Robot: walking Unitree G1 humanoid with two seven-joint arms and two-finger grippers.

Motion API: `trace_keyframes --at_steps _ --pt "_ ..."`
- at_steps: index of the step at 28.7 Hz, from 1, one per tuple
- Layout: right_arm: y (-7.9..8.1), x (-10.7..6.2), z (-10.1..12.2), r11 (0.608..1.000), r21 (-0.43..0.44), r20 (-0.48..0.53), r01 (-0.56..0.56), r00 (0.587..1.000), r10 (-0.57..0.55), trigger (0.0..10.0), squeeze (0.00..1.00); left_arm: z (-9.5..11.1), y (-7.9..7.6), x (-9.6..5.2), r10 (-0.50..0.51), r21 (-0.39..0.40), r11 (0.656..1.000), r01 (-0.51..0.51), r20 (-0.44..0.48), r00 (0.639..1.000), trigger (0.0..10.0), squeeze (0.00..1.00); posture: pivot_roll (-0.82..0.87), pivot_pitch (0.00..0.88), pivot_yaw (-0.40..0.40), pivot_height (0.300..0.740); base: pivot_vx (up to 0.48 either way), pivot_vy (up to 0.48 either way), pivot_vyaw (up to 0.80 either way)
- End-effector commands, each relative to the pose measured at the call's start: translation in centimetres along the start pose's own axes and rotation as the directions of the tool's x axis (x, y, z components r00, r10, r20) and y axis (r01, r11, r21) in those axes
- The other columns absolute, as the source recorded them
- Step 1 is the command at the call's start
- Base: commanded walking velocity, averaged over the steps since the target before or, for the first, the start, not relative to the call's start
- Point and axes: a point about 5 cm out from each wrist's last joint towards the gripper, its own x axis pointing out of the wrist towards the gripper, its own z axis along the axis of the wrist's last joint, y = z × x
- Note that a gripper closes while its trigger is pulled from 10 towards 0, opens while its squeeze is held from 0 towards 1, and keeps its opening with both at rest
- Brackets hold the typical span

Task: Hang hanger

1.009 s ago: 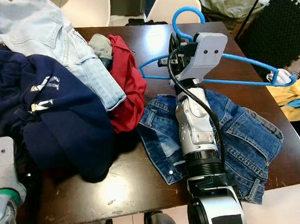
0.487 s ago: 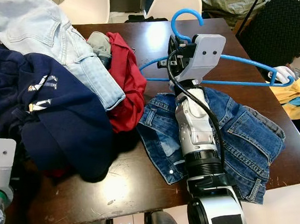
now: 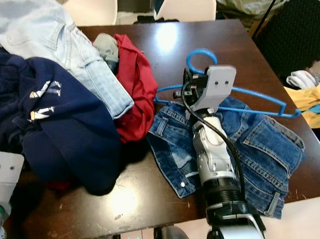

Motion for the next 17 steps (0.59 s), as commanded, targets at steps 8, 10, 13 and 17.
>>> trace_keyframes --at_steps 8,10,13,17 --pt "0.6 -1.4 -2.1 1.000 0.021 -0.085 -0.012 0.996 0.013 10.0 0.00 0.9 -0.6 0.1 0.017 0.040 0.999 -0.021 0.093 0.996 0.0 0.00 0.24 0.045 -0.024 0.740 0.000 0.000 0.00" --pt "0.9 -1.5 -2.1 0.999 0.031 -0.079 -0.017 0.997 0.020 10.0 0.00 1.4 -0.8 0.1 0.021 0.049 0.998 -0.028 0.126 0.992 0.0 0.00 0.25 0.035 -0.028 0.740 0.000 0.000 0.00" --pt "1.8 -1.6 -2.0 0.997 0.059 -0.070 -0.041 0.997 0.045 10.0 0.00 2.4 -0.7 -0.2 0.081 0.057 0.994 -0.094 0.195 0.977 0.0 0.00 0.26 0.020 -0.033 0.740 0.000 0.000 0.00" --pt "2.9 -1.5 -2.0 0.994 0.080 -0.062 -0.077 0.995 0.082 10.0 0.00 4.2 1.2 -1.0 0.263 0.035 0.957 -0.287 0.307 0.915 0.0 0.00 0.27 0.008 -0.040 0.740 0.000 0.000 0.00"
